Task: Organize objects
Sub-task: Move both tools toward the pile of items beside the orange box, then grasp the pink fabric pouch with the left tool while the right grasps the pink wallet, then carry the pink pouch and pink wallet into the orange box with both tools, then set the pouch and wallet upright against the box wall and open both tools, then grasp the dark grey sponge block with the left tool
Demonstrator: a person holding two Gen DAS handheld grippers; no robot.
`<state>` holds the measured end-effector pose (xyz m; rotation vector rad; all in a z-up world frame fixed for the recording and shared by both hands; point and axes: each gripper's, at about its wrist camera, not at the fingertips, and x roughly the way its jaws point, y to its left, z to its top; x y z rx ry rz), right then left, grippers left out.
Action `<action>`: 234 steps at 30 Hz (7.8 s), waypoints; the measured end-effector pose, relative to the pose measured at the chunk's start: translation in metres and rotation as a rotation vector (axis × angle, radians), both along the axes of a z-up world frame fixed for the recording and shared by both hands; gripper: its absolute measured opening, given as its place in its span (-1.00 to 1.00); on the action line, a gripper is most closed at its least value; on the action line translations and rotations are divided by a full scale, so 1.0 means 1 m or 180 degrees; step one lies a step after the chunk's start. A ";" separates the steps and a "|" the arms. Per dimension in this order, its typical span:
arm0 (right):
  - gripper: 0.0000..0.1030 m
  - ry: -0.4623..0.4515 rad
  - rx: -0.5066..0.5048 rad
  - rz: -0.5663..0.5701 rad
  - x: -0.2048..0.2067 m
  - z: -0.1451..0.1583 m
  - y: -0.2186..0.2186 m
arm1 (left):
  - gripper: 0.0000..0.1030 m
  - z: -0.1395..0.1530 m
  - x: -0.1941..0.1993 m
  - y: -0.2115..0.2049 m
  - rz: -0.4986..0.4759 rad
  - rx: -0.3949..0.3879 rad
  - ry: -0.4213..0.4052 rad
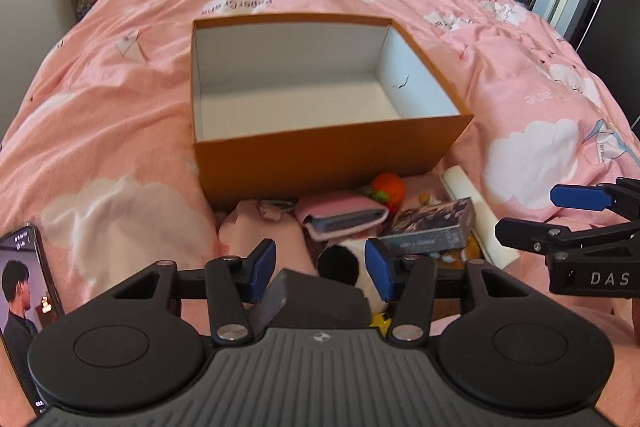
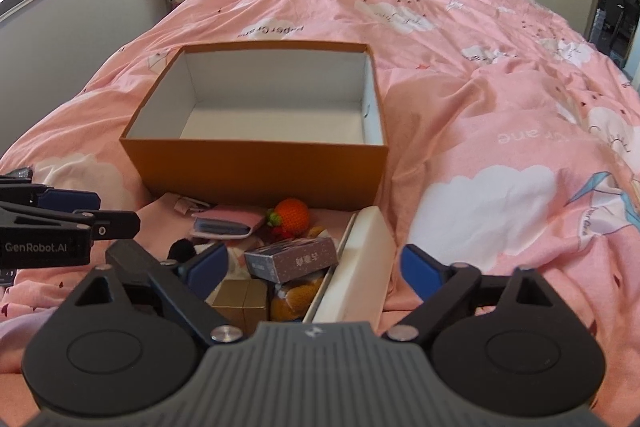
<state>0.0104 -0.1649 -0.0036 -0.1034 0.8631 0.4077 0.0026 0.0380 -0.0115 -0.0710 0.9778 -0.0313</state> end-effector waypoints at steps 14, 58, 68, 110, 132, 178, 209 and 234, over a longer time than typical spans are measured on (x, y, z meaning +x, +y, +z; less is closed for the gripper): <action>-0.02 0.0805 0.0356 0.0402 0.082 -0.027 0.045 | 0.08 -0.038 0.049 0.048 0.0308 0.0022 0.0563; -0.52 0.2109 0.0975 -0.0048 0.152 -0.100 0.082 | -0.55 -0.050 0.048 0.060 0.0602 -0.0415 0.0786; -0.67 0.1703 0.1047 0.0250 0.122 -0.055 0.085 | -0.58 -0.012 0.029 0.054 0.0489 -0.0185 0.0302; -0.72 0.0386 0.1252 0.0263 0.188 0.054 0.078 | -0.59 0.040 0.120 0.042 0.0385 0.0228 -0.0474; -0.72 0.0933 0.1203 0.0187 0.204 -0.058 0.128 | -0.43 -0.038 0.150 0.031 0.0246 0.0758 0.0282; -0.57 0.1429 0.1077 0.0921 0.196 -0.081 0.169 | -0.59 -0.034 0.105 0.112 0.0673 -0.0477 0.0297; -0.34 0.1346 0.0974 0.0713 0.195 -0.085 0.190 | -0.29 -0.046 0.089 0.119 0.0952 -0.0518 0.0228; -0.19 0.0824 0.0764 0.1037 0.128 -0.024 0.134 | -0.08 0.001 0.025 0.075 0.0767 -0.0757 0.0377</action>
